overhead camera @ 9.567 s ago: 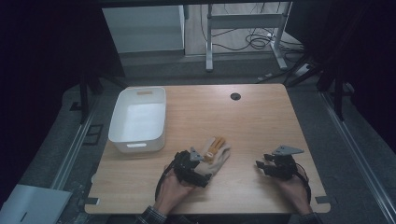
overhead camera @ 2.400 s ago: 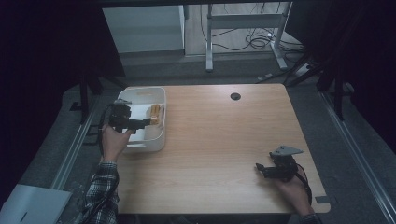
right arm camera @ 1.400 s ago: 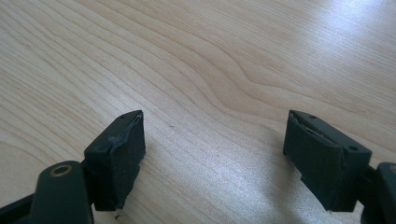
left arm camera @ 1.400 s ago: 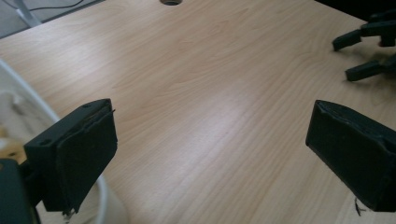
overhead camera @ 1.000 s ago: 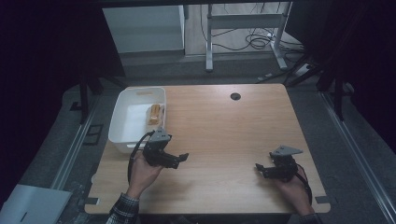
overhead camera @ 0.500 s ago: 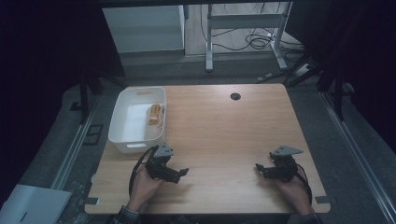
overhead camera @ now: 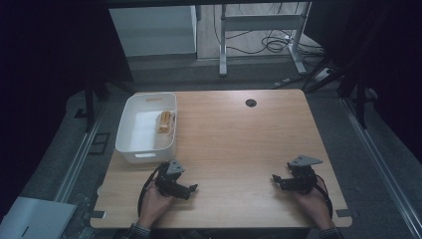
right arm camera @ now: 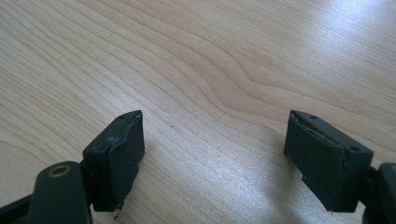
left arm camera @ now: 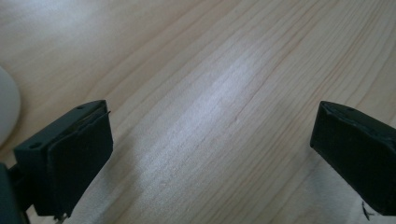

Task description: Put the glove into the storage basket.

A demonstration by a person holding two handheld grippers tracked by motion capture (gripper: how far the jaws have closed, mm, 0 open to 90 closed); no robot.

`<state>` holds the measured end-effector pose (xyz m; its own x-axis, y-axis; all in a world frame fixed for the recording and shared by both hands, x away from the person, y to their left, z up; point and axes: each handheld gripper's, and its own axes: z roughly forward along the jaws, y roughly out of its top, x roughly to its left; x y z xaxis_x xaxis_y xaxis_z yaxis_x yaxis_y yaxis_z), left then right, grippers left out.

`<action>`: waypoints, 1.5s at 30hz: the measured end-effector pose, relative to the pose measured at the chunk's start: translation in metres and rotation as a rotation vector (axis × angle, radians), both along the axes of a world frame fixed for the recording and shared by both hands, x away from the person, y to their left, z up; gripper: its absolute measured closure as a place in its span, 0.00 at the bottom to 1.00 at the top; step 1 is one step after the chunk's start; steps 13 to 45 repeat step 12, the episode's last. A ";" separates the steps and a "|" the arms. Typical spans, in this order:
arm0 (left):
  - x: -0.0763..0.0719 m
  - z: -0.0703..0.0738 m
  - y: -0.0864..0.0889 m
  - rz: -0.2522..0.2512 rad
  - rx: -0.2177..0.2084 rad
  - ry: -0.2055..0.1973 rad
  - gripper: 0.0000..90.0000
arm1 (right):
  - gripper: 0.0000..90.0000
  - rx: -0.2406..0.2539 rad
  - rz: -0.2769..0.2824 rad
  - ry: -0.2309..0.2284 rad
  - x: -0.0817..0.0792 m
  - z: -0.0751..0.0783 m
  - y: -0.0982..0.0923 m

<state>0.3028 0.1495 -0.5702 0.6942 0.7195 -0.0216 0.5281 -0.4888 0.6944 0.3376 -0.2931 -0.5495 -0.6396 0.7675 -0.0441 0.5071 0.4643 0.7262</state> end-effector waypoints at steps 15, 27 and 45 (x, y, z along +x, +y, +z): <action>0.001 0.000 -0.002 0.045 -0.002 0.022 0.00 | 0.22 0.002 0.002 0.002 0.000 0.000 0.000; 0.001 0.000 -0.002 0.045 -0.002 0.022 0.00 | 0.22 0.002 0.002 0.002 0.000 0.000 0.000; 0.001 0.000 -0.002 0.045 -0.002 0.022 0.00 | 0.22 0.002 0.002 0.002 0.000 0.000 0.000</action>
